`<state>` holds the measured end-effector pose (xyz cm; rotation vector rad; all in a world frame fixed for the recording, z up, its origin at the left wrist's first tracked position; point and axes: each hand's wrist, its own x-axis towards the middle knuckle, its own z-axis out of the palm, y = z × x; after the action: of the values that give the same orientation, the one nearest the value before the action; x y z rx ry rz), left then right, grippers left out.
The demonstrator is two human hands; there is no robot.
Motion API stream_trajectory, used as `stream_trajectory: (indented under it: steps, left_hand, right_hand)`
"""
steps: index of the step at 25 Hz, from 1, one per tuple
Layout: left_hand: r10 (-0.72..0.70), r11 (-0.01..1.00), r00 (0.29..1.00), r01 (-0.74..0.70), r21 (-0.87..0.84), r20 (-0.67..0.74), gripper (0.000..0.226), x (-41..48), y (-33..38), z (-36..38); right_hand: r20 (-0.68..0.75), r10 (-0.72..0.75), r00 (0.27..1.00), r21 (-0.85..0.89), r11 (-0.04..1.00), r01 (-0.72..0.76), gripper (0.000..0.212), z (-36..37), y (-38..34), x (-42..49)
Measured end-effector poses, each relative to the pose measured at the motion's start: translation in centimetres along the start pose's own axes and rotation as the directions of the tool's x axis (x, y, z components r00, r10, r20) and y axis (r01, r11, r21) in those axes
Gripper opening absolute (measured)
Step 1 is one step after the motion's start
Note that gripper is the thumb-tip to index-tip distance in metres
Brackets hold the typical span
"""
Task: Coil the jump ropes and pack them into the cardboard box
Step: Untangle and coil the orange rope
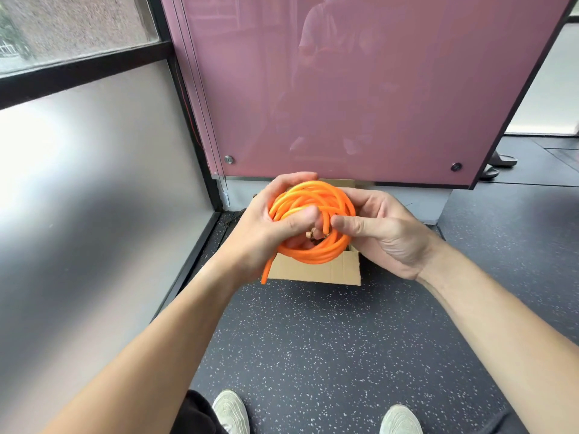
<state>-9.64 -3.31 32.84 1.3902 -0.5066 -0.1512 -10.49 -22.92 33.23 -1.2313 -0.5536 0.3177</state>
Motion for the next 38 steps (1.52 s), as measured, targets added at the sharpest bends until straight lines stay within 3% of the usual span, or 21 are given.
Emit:
stream_trajectory:
  steps: [3, 6, 8, 10, 12, 15, 20, 22, 23, 25, 27, 28, 31, 33, 35, 38]
  left_hand:
    - [-0.01, 1.0, 0.995, 0.013, 0.023, -0.101, 0.033, 0.3, 0.4, 0.9]
    - [-0.052, 0.998, 0.98, 0.06, 0.036, -0.191, 0.028, 0.6, 0.6, 2.0]
    - [-0.043, 0.995, 0.968, 0.064, 0.078, -0.249, 0.023, 0.6, 0.4, 2.2]
    - [-0.016, 0.991, 0.941, 0.059, 0.118, -0.339, 0.021, 0.6, 0.4, 2.5]
    - [0.008, 0.992, 0.915, 0.045, 0.121, -0.403, 0.024, 0.5, 0.3, 2.8]
    - [0.053, 0.984, 0.889, 0.03, 0.174, -0.455, 0.024, 0.6, 0.4, 3.0]
    - [0.038, 0.971, 0.859, 0.09, 0.223, -0.511, 0.023, 0.5, -0.1, 2.8]
    - [-0.013, 0.97, 0.85, 0.14, 0.201, -0.527, 0.024, 0.7, 0.1, 3.0]
    - [-0.058, 0.973, 0.845, 0.168, 0.161, -0.532, 0.022, 0.8, 0.4, 3.0]
    - [-0.19, 0.975, 0.834, 0.224, 0.003, -0.518, 0.022, 0.9, 1.1, 2.8]
    - [-0.271, 0.961, 0.826, 0.258, -0.095, -0.495, 0.029, 0.6, 1.5, 2.5]
    - [-0.276, 0.96, 0.821, 0.266, -0.093, -0.5, 0.031, 0.5, 1.6, 2.4]
    - [-0.146, 0.971, 0.806, 0.228, 0.072, -0.574, 0.024, 0.6, 0.9, 2.4]
    - [0.052, 0.93, 0.803, 0.177, 0.322, -0.594, 0.022, 0.8, 0.3, 2.3]
    - [0.197, 0.844, 0.797, 0.159, 0.512, -0.572, 0.019, 0.8, -0.3, 2.7]
    - [0.29, 0.76, 0.805, 0.135, 0.635, -0.518, 0.019, 0.6, -0.6, 3.4]
  right_hand:
    - [-0.075, -0.019, 0.997, 0.046, 0.999, 0.023, 0.032, 0.5, 0.0, 0.1]
    - [-0.202, -0.033, 0.979, 0.207, 0.975, 0.076, 0.047, 0.9, 0.9, 0.2]
    - [-0.231, -0.07, 0.971, 0.198, 0.973, 0.117, 0.042, 1.2, 1.5, 0.4]
    - [-0.204, -0.118, 0.972, 0.08, 0.987, 0.136, 0.036, 1.2, 2.0, 0.7]
    - [-0.187, -0.191, 0.964, -0.104, 0.979, 0.174, 0.043, 1.2, 2.3, 0.9]
    - [-0.154, -0.301, 0.941, -0.383, 0.896, 0.224, 0.05, 1.0, 2.3, 1.0]
    - [-0.037, -0.202, 0.979, -0.647, 0.751, 0.131, 0.062, -0.6, 0.6, 0.5]
    - [0.004, -0.239, 0.971, -0.762, 0.628, 0.158, 0.058, -1.4, -0.1, 0.1]
    - [0.05, -0.33, 0.943, -0.846, 0.488, 0.216, 0.051, -1.7, 0.0, -0.1]
    - [0.219, -0.507, 0.834, -0.942, 0.111, 0.315, 0.032, -2.0, 0.6, -0.1]
    - [0.32, -0.572, 0.755, -0.942, -0.104, 0.32, 0.023, -1.7, 1.3, 0.1]
    - [0.325, -0.57, 0.755, -0.942, -0.126, 0.31, 0.022, -1.6, 1.4, 0.1]
    - [0.21, -0.57, 0.794, -0.971, -0.025, 0.239, 0.026, -0.2, 1.8, -0.1]
    - [0.061, -0.652, 0.756, -0.994, 0.027, 0.103, 0.032, 1.2, 2.0, 0.1]
    - [-0.116, -0.637, 0.762, -0.993, 0.06, -0.1, 0.035, 2.3, 1.9, 0.5]
    - [-0.217, -0.492, 0.843, -0.96, -0.051, -0.277, 0.029, 2.7, 2.2, 0.7]
